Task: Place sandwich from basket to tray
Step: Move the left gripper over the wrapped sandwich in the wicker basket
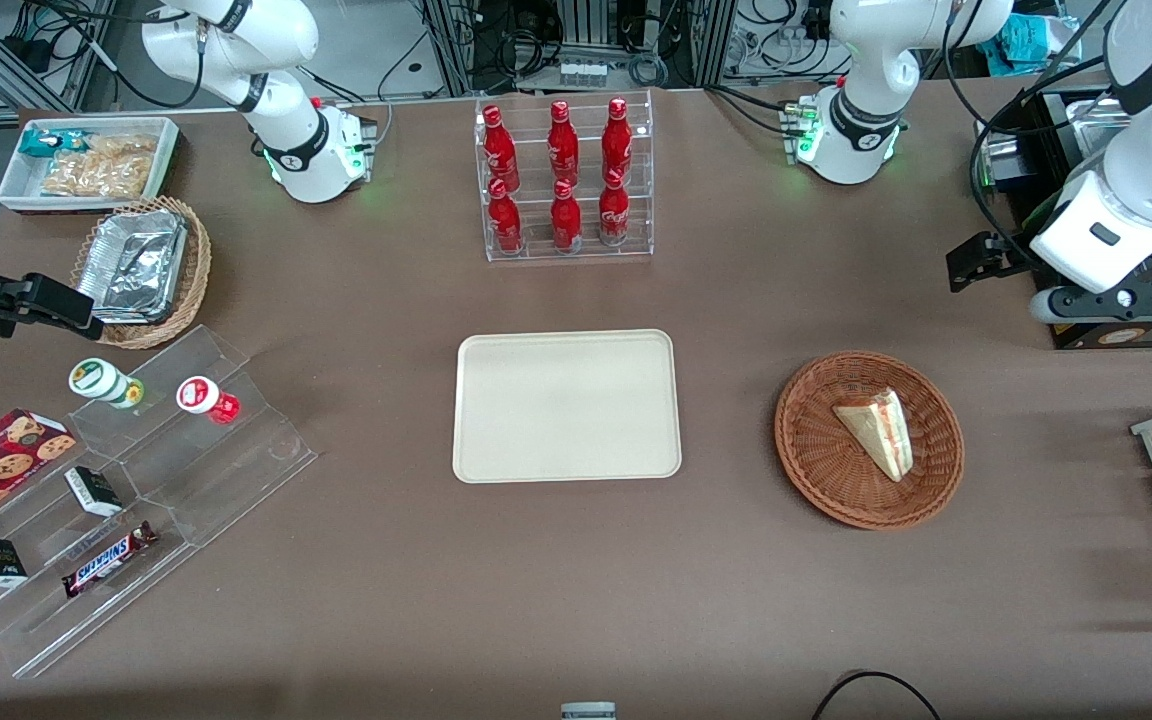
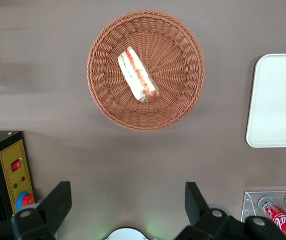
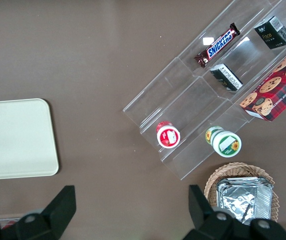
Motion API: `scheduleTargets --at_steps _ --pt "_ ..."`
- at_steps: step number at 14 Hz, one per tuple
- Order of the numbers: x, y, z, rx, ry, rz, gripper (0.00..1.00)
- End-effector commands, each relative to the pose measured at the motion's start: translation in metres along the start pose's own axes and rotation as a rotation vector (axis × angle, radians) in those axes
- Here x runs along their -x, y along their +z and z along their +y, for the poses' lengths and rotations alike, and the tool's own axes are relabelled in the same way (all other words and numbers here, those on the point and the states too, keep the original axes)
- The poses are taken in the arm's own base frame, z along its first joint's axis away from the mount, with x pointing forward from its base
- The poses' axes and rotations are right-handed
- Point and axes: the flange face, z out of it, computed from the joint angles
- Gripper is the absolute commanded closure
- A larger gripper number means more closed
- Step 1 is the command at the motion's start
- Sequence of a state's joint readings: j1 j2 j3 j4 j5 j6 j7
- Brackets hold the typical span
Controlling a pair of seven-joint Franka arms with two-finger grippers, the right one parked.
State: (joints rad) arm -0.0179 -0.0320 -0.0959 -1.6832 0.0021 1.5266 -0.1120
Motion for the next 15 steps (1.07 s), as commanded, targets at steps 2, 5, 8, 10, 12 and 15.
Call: scheduleTargets --at_steps 2,5,8,10,12,15 --pt "0.003 0.002 -0.001 -0.012 0.018 -0.032 0.00" --pt "-0.012 0.040 -0.003 -0.015 0.014 -0.099 0.00" --pt "-0.031 0.088 -0.002 -0.009 0.013 -0.106 0.00" --pt "-0.036 0.126 -0.002 -0.013 0.014 -0.075 0.00" --pt "-0.037 0.156 -0.001 -0.012 0.015 -0.037 0.00" --pt "-0.038 0.192 -0.001 -0.004 -0.040 0.012 0.00"
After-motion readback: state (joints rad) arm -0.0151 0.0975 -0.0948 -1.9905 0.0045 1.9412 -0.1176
